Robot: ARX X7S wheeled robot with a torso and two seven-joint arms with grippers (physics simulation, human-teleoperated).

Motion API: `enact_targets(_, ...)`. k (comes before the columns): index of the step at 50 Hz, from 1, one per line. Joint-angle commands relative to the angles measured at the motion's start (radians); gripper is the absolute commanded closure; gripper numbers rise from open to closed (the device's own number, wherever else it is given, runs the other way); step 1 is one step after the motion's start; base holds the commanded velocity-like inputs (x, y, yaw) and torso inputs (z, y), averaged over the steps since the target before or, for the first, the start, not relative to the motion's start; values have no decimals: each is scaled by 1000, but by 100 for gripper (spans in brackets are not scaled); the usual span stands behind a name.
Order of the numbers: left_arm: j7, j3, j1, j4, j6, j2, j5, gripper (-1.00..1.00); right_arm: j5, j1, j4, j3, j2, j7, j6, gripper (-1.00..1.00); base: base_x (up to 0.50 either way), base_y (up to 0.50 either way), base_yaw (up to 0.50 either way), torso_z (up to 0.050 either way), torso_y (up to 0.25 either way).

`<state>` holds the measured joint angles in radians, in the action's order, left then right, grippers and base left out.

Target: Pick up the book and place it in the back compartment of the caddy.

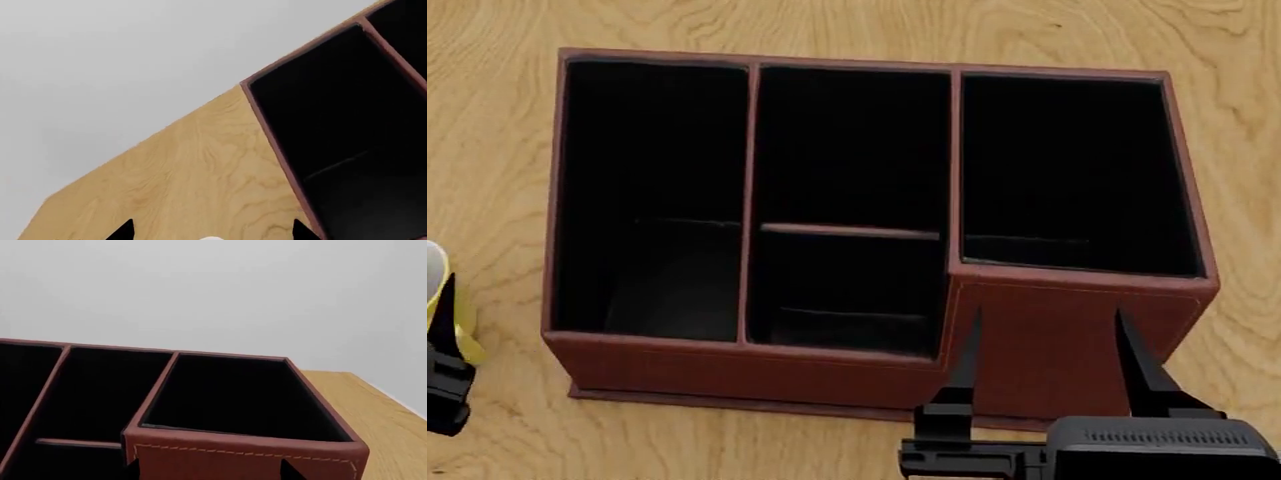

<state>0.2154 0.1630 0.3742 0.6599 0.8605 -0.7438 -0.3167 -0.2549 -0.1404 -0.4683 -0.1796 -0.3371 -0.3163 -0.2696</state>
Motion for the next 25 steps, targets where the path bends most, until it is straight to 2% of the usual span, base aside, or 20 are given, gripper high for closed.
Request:
enact_targets(1, -60, 4, -7, 60, 125, -128, -26, -100, 0, -5, -2, -7, -3, -4, -6, -100, 0, 0, 0, 0, 0)
enact_targets(13, -108, -19, -62, 94, 185, -236, -52, -100, 4, -17, 9, -22, -2, -3, -8, -100, 0, 0, 0, 0, 0)
enact_targets(25, -130, -9, -27, 150, 275, -305, -65, -100, 2, -16, 13, -26, -4, -5, -3, -100, 0, 0, 0, 0, 0)
